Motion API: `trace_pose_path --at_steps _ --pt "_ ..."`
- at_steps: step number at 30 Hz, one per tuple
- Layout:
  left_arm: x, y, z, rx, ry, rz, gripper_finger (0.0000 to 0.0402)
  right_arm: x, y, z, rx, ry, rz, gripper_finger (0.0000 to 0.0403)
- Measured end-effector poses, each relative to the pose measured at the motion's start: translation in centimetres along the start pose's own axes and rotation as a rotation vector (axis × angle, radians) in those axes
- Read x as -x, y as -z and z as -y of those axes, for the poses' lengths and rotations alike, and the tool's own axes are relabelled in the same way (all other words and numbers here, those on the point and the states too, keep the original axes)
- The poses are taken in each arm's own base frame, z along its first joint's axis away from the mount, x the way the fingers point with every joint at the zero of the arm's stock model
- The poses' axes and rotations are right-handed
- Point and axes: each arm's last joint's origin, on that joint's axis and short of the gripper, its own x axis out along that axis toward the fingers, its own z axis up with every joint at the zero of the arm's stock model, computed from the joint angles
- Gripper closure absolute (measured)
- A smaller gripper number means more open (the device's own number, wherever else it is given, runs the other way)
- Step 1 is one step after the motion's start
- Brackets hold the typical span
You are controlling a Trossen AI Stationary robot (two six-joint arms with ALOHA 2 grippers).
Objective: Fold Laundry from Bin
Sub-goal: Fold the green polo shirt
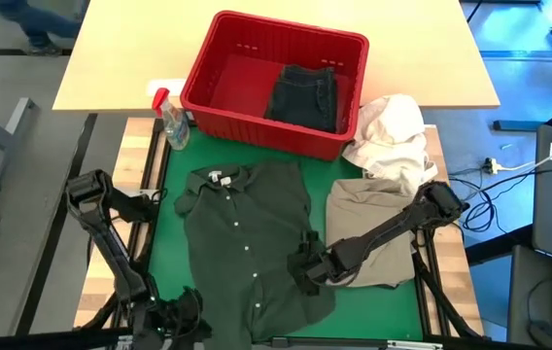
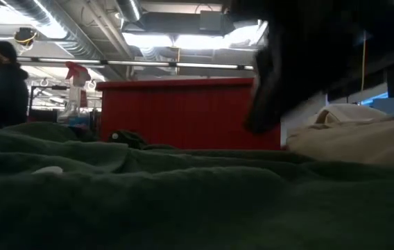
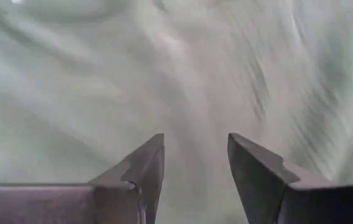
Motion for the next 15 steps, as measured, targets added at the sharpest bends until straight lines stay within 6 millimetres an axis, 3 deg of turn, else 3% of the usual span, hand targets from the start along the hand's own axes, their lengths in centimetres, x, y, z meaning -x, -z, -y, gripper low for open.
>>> trace_pose_path --at_steps 3,6,9,11,15 --pt "-1.7 0.0 -0.3 -0.091 -0.001 0.035 0.0335 0.4 -0.8 -0.9 -0.024 -0.090 0.082 0.0226" --pt "-3.7 0.3 -1.3 -0.131 -0.043 0.025 0.0339 -0.4 -0.6 -2.0 -0.018 -0.114 0.116 0.0226" --pt "-5.5 1.4 -3.0 -0.158 -0.116 -0.124 0.0340 -1.5 0.4 -2.4 0.002 -0.091 0.078 0.0226" --pt "-5.8 2.1 -3.8 -0.150 -0.160 -0.233 0.0340 -2.7 1.5 -2.4 0.024 -0.079 0.004 0.0226" --pt "-5.0 2.9 -4.2 -0.104 -0.226 -0.342 0.0340 -3.1 2.8 -2.0 0.058 -0.029 -0.094 0.0226"
